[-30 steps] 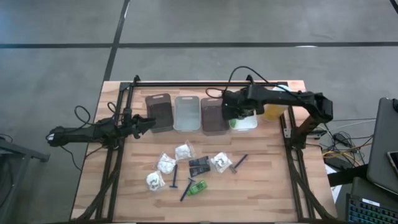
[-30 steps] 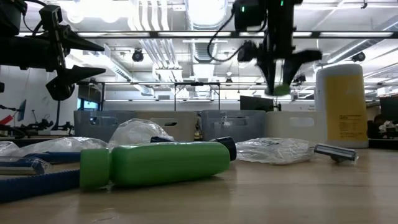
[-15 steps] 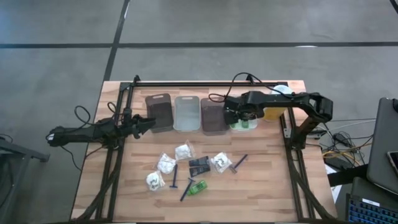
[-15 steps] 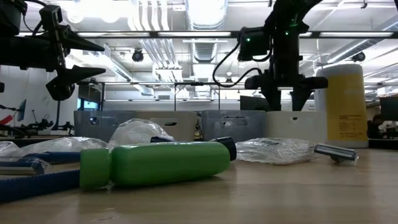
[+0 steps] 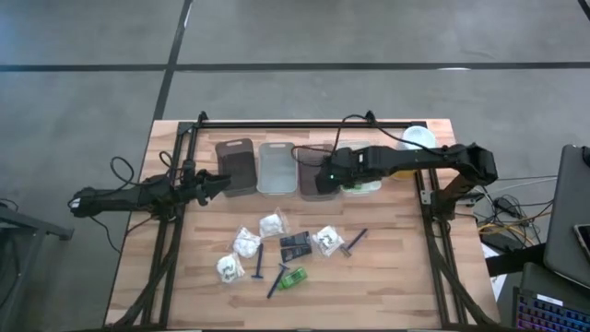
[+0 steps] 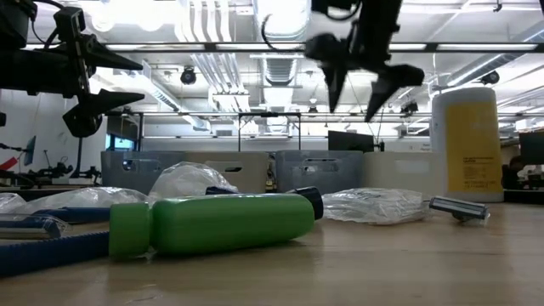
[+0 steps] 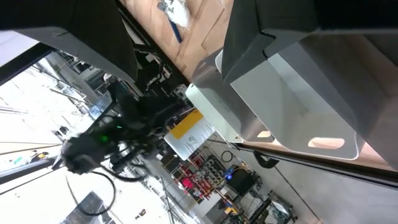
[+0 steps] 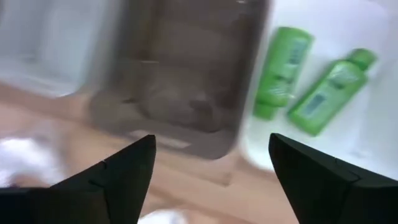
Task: Pick & Place Travel size toiletries
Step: Put the white cotton pack into the left black bin
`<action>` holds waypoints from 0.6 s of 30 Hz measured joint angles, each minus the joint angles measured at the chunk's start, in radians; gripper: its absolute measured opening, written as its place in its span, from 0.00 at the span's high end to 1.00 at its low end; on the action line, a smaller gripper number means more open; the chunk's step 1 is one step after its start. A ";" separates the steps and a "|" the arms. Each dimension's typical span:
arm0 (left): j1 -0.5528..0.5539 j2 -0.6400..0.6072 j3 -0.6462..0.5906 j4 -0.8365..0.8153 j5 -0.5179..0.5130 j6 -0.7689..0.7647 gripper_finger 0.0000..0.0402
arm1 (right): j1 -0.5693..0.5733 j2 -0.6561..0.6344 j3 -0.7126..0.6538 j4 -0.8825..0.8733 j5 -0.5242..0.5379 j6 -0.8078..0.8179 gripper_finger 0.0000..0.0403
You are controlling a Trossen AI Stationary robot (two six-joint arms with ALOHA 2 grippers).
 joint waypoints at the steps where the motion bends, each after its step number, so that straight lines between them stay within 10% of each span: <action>1: 0.000 0.000 0.000 0.000 0.000 0.000 0.41 | 0.022 0.000 0.014 0.008 0.006 0.014 0.22; 18: 0.000 0.000 0.000 0.000 0.000 0.000 0.41 | 0.304 0.015 0.084 0.090 -0.003 0.271 0.14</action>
